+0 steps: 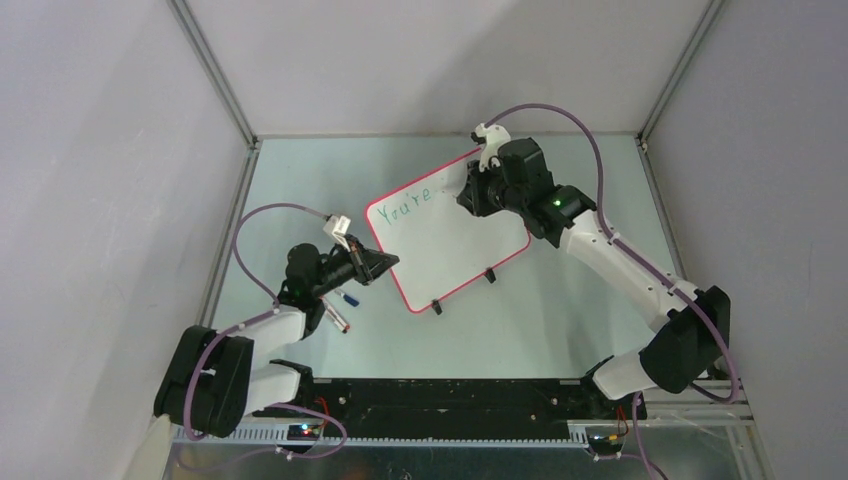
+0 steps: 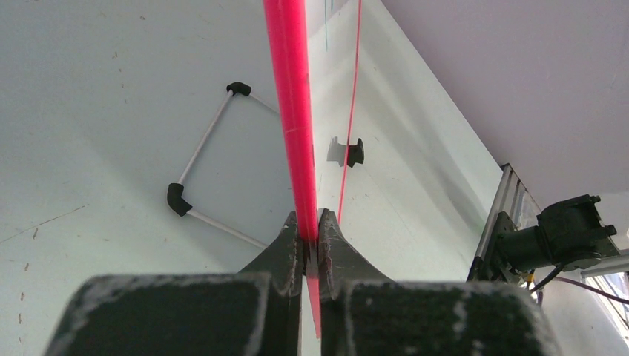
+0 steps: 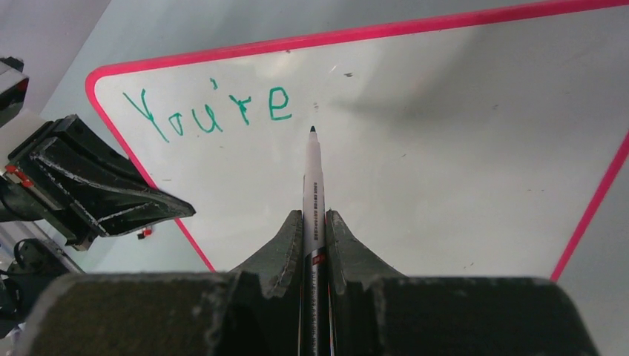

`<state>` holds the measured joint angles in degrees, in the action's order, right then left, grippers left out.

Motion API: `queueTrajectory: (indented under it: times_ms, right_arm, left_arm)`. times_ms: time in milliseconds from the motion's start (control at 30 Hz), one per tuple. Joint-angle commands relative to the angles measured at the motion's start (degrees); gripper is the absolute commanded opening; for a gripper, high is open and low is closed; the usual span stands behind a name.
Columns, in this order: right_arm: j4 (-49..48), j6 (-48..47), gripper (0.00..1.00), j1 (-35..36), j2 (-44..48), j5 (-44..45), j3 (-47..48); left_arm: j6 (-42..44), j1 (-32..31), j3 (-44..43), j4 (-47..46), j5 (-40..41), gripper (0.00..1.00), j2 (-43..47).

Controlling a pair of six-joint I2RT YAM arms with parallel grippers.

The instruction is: Write a sentence on the whiteboard

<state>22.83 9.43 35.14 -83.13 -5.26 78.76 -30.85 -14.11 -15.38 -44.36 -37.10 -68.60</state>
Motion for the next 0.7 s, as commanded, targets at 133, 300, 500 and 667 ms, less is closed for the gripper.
queueTrajectory:
  times_ms: [133,300,500,667]
  right_arm:
    - [-0.20,-0.07,0.00,4.69,2.15,-1.18,-1.11]
    - [-1.28,-0.02,0.00,11.02,3.20,1.93,-3.66]
    - [-0.70,-0.05,0.00,14.23,1.98,4.36,-3.70]
    - [-1.62,-0.35,0.00,16.33,1.11,6.63,-3.64]
  left_arm:
    - [7.99,-0.78,0.03,5.78,3.92,0.02,-0.23]
    - [8.19,-0.80,-0.05,6.19,4.22,0.02,0.15]
    - [8.57,-0.78,0.01,6.69,4.59,0.03,0.65]
    - [8.42,-0.79,-0.14,6.68,4.51,0.04,0.29]
